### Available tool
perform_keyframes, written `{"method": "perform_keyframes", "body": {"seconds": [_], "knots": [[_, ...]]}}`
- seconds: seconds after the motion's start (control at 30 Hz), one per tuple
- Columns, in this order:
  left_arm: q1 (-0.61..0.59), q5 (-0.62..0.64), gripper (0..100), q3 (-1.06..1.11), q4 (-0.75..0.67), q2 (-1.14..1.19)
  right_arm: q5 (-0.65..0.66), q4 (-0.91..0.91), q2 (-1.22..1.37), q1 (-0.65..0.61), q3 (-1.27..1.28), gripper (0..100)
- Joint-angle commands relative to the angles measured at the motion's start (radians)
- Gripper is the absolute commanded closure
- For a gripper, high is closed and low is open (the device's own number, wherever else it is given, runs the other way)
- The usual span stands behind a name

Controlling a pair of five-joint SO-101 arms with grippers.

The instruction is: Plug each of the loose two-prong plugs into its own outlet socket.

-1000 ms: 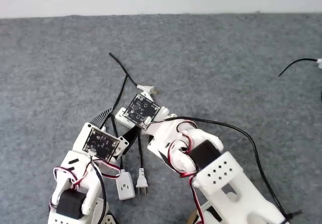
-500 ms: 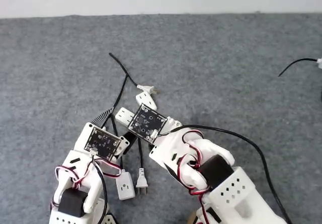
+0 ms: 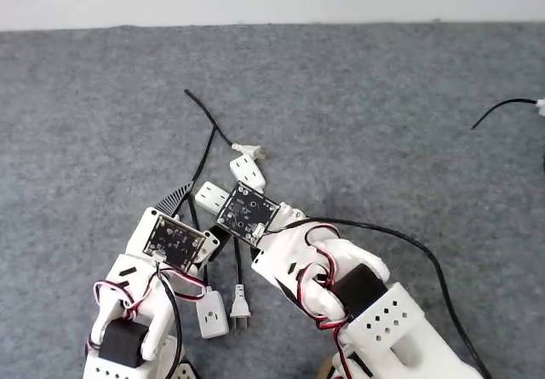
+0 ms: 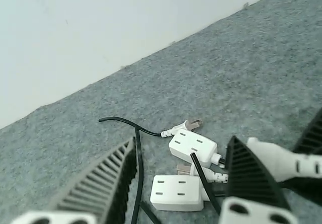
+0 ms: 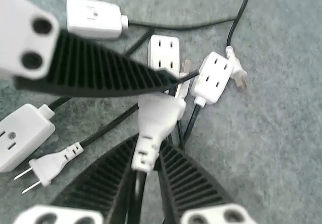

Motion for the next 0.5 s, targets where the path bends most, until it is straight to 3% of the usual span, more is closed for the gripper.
{"method": "perform_keyframes", "body": {"seconds": [0.0,0.2,0.47], "knots": [[-0.012,-0.009,72,-0.001,-0.032,-0.02,-0.002,-0.047,0.008,0.05,0.008,99.1],[-0.015,-0.012,72,0.007,-0.035,-0.02,0.025,-0.157,0.234,0.088,0.014,99.1],[-0.12,-0.003,72,0.039,-0.121,-0.02,0.025,-0.265,0.538,0.101,0.009,98.7]]}}
